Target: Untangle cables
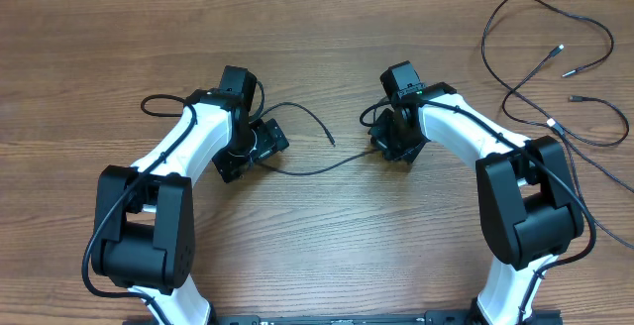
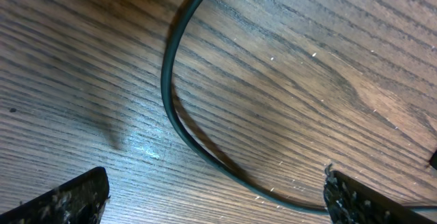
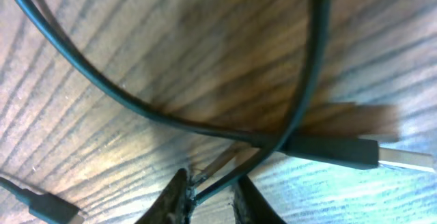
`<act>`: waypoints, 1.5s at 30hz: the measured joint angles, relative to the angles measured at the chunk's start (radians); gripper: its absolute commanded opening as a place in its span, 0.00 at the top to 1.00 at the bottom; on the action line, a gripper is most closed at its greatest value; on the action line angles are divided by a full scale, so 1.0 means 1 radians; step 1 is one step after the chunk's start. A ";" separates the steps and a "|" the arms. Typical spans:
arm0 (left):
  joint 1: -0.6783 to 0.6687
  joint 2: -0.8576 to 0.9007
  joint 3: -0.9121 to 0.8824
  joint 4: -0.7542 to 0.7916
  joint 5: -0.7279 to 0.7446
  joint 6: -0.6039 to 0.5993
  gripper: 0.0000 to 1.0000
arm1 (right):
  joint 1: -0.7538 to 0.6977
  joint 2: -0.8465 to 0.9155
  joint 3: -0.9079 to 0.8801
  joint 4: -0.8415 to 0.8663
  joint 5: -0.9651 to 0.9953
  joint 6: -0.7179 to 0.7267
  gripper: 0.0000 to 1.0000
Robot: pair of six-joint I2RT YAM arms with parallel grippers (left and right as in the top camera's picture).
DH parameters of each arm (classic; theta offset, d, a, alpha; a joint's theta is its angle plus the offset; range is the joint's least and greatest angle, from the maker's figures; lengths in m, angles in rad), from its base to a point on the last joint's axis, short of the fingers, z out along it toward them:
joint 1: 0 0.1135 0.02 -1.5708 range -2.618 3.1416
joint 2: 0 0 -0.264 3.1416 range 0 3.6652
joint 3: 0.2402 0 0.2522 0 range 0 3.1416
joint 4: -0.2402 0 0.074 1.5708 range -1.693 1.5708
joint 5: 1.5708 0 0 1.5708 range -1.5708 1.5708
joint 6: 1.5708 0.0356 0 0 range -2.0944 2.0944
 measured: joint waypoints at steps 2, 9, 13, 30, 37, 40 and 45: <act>0.000 0.000 0.000 0.000 0.000 0.000 0.00 | 0.000 0.001 0.000 0.015 0.014 0.001 0.96; 0.000 0.000 0.000 0.000 0.000 0.000 0.00 | 0.000 0.006 -0.005 0.103 0.053 0.000 0.96; 0.000 0.000 0.000 0.000 0.000 0.000 0.01 | -0.001 0.007 -0.005 0.127 0.060 -0.020 0.96; 0.000 0.000 0.000 0.000 0.000 0.000 0.00 | -0.065 -0.159 0.382 -0.113 0.138 -0.258 0.96; 0.000 0.000 0.000 0.000 0.000 0.000 0.00 | -0.066 -0.354 0.543 -0.173 0.236 -0.346 0.96; 0.000 0.000 0.000 0.000 0.000 0.000 0.00 | -0.066 -0.418 0.580 -0.236 0.261 -0.369 0.52; 0.000 0.000 0.000 0.000 0.000 0.000 0.00 | -0.066 -0.431 0.584 -0.381 0.271 -0.357 0.00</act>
